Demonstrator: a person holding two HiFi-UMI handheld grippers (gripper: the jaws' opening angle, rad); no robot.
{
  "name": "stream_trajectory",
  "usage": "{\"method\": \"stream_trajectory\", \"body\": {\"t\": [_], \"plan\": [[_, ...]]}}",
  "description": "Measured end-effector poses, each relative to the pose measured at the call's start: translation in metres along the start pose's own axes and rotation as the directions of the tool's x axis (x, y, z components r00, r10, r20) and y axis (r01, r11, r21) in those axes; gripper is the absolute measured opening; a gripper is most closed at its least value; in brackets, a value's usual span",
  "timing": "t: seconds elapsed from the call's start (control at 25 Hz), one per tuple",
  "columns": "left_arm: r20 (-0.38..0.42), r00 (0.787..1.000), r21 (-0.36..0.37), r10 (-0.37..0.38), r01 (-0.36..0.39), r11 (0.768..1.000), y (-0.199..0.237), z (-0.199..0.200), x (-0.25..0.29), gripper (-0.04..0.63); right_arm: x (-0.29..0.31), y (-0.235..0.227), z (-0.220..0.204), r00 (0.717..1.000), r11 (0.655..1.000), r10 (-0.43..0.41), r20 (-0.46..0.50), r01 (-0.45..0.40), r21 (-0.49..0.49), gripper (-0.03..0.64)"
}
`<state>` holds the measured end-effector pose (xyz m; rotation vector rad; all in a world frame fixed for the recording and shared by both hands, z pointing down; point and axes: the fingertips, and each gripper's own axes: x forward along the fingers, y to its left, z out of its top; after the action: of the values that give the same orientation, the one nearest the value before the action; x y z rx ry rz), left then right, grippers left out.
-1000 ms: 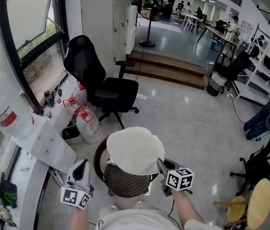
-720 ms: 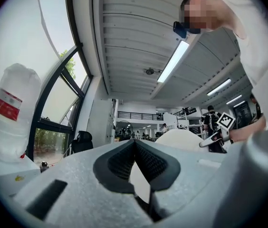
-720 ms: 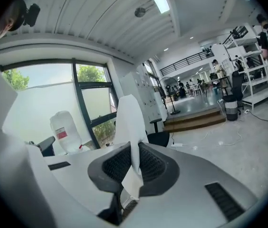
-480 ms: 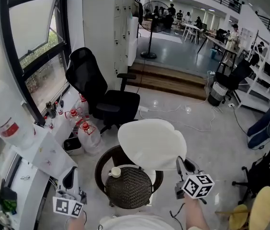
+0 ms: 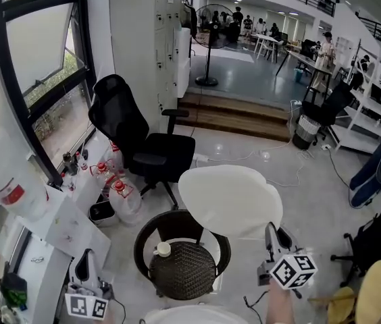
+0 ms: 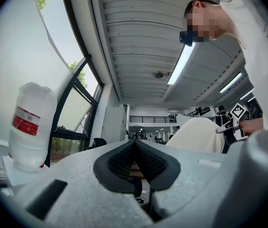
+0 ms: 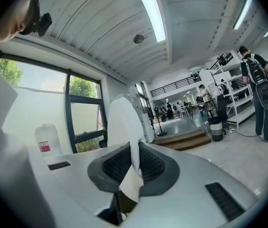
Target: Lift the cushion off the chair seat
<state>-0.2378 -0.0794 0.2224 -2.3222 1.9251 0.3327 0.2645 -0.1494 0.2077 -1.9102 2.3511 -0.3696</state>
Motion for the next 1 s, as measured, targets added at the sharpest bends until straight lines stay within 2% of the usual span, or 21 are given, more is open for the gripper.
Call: {"method": "stream_trajectory", "body": {"t": [0.4, 1.0], "plan": [[0.002, 0.999, -0.016, -0.045, 0.046, 0.999, -0.022, -0.007, 0.015, 0.015, -0.007, -0.010, -0.004, 1.000, 1.000, -0.020, -0.008, 0.020, -0.011, 0.040], [-0.021, 0.999, -0.029, -0.044, 0.044, 0.999, -0.026, -0.009, 0.002, 0.015, -0.014, -0.009, -0.011, 0.999, 0.999, -0.023, -0.027, 0.022, -0.025, 0.040]]}}
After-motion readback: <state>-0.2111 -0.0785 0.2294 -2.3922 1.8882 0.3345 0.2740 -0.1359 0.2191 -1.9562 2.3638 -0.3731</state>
